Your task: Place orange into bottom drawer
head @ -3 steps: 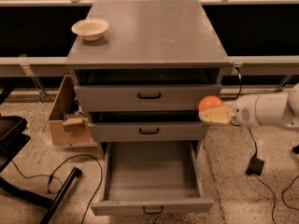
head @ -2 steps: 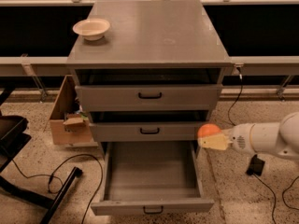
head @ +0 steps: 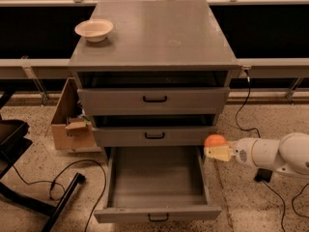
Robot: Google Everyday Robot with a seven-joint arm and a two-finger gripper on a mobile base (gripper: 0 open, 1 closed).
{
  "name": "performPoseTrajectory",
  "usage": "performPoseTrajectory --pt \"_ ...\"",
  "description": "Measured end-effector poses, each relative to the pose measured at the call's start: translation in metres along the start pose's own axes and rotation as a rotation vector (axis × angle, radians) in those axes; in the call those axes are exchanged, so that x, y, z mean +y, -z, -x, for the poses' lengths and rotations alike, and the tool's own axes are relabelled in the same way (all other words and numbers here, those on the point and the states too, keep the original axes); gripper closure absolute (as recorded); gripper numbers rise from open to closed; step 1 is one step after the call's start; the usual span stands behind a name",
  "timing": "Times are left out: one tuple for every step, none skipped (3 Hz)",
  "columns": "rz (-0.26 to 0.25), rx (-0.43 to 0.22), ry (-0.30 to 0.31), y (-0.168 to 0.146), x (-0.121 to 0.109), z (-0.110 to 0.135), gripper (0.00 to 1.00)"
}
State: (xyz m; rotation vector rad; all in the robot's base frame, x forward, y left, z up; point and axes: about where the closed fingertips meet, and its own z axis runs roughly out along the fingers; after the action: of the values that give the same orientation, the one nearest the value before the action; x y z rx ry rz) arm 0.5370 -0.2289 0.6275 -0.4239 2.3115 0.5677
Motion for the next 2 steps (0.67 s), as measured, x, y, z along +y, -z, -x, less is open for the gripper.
performPoseTrajectory --pt "0.000 0.000 0.000 0.000 0.000 0.000 1.00" --pt "-0.001 0.074 -0.051 -0.045 0.001 -0.030 1.00"
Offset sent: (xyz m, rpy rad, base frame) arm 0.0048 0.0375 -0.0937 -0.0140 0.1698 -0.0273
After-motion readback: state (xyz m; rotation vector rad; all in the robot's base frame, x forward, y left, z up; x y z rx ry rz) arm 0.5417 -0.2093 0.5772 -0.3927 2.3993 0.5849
